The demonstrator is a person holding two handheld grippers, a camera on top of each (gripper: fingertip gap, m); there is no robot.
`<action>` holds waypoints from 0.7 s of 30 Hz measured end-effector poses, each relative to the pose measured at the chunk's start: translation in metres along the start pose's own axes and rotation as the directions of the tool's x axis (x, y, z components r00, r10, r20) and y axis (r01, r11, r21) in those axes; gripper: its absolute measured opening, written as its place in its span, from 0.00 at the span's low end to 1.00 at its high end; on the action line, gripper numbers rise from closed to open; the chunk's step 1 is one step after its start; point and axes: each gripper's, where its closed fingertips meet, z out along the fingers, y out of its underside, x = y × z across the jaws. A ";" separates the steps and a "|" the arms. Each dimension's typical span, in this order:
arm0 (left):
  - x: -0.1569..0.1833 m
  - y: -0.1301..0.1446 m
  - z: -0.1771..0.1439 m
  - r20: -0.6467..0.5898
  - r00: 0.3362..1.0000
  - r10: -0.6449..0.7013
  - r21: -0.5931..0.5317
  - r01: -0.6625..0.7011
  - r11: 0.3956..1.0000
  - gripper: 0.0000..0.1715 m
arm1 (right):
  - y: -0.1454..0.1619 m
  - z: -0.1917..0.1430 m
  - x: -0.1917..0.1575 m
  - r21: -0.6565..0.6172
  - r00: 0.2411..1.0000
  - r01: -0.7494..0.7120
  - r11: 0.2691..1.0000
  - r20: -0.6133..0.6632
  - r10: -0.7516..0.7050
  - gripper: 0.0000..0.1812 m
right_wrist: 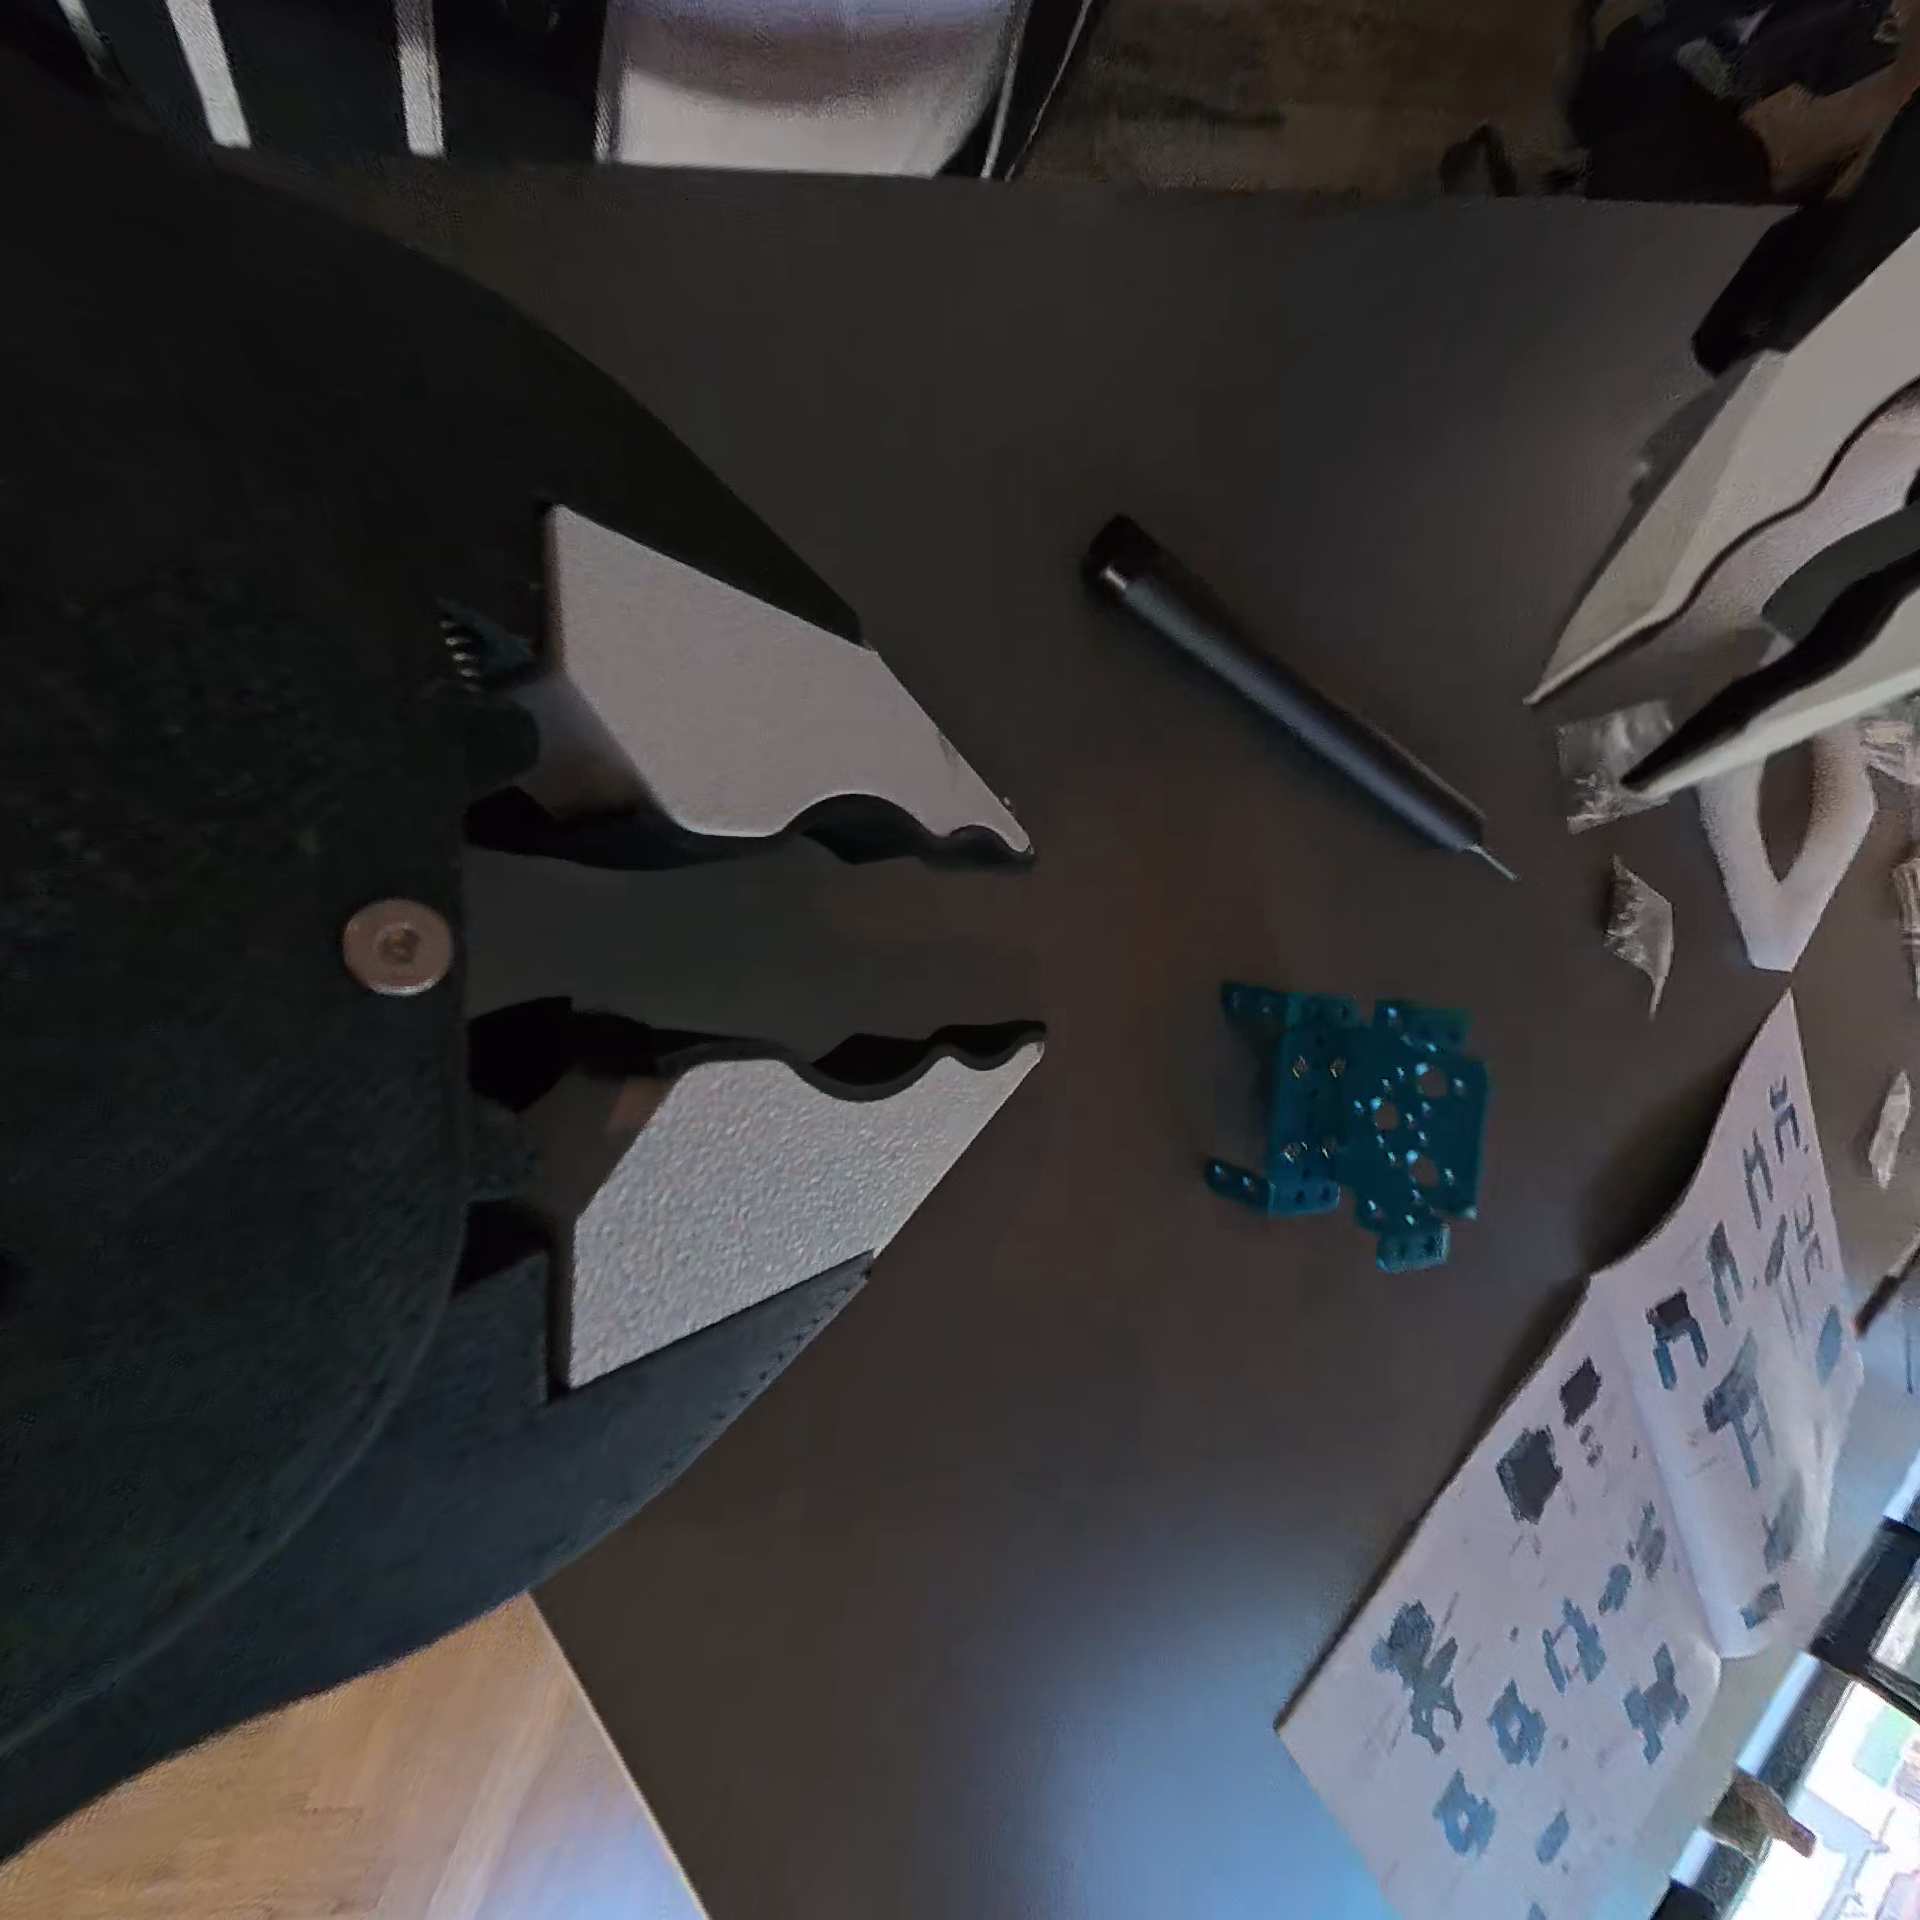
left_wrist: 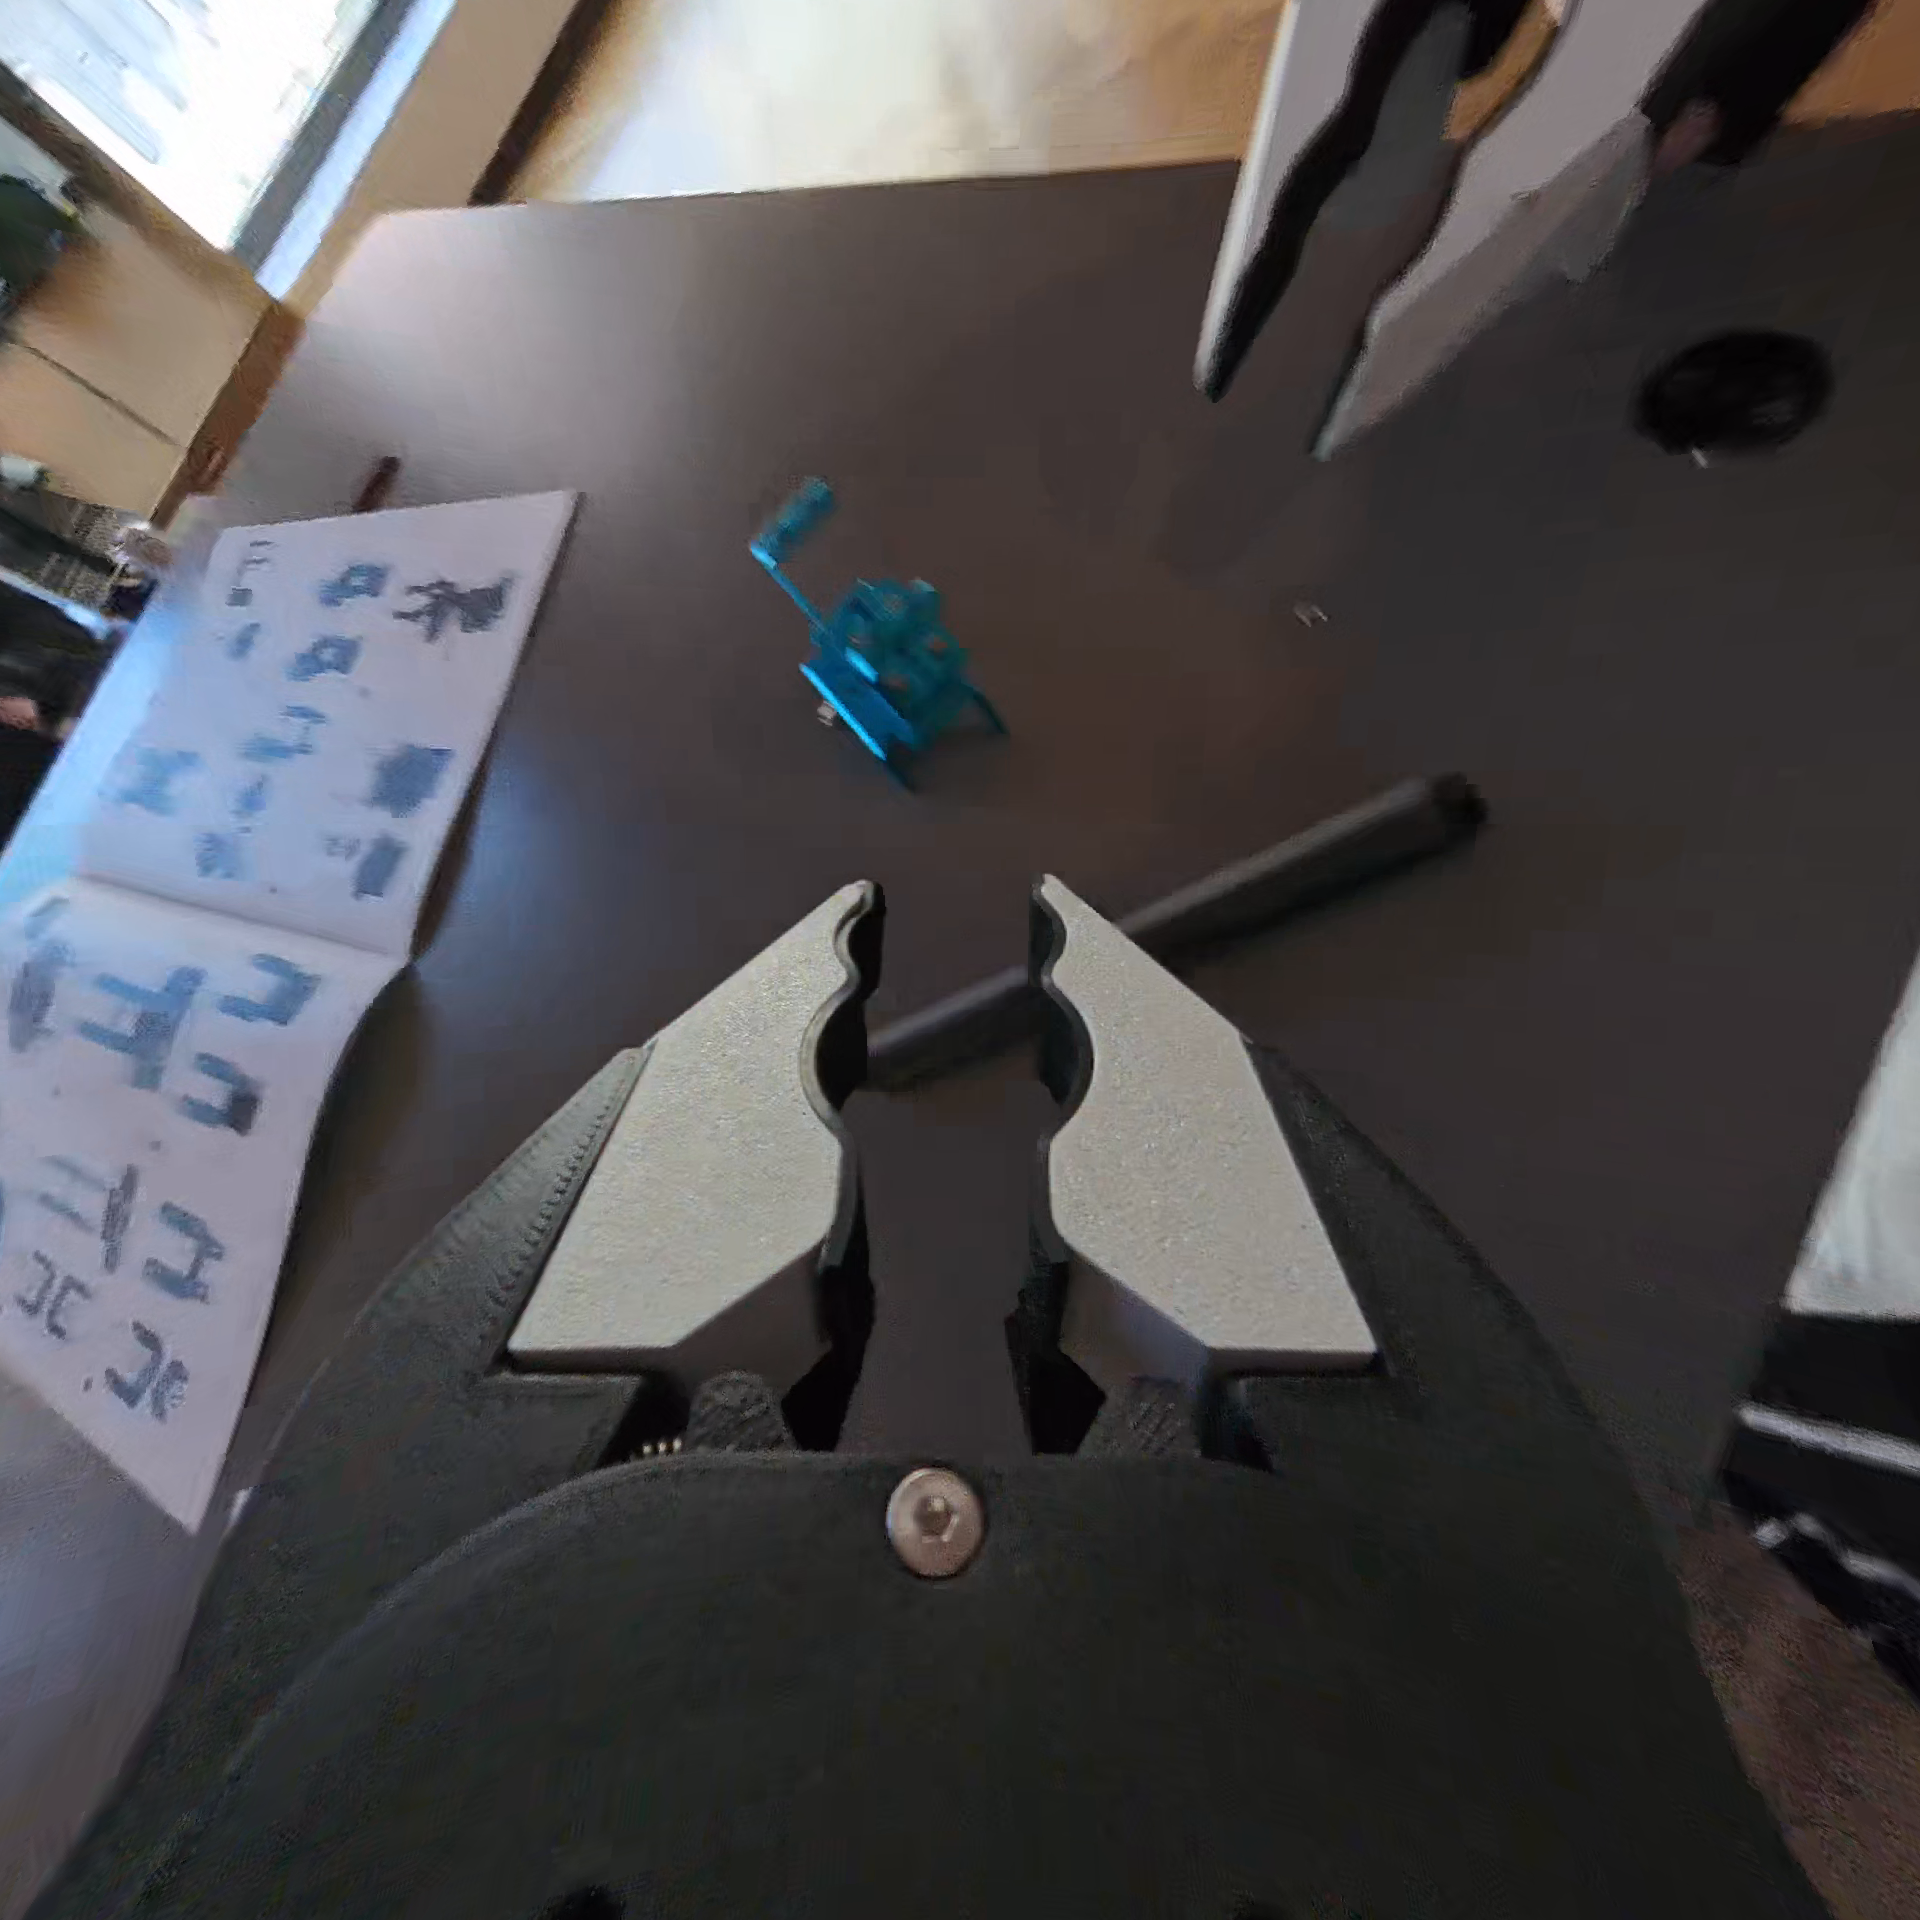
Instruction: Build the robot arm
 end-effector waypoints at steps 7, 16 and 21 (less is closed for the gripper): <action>-0.016 -0.070 0.017 0.086 0.969 -0.233 0.091 0.225 0.970 0.15 | -0.010 0.009 0.029 0.048 0.987 0.144 0.988 0.071 -0.147 0.16; -0.063 -0.062 0.005 0.068 0.835 -0.546 0.052 0.543 0.838 0.13 | -0.003 0.023 0.043 0.040 0.987 0.055 0.998 0.150 -0.061 0.23; -0.062 -0.058 0.050 -0.015 0.769 -0.639 -0.140 0.631 0.763 0.19 | -0.023 0.039 0.048 0.031 0.991 0.033 0.999 0.129 -0.037 0.32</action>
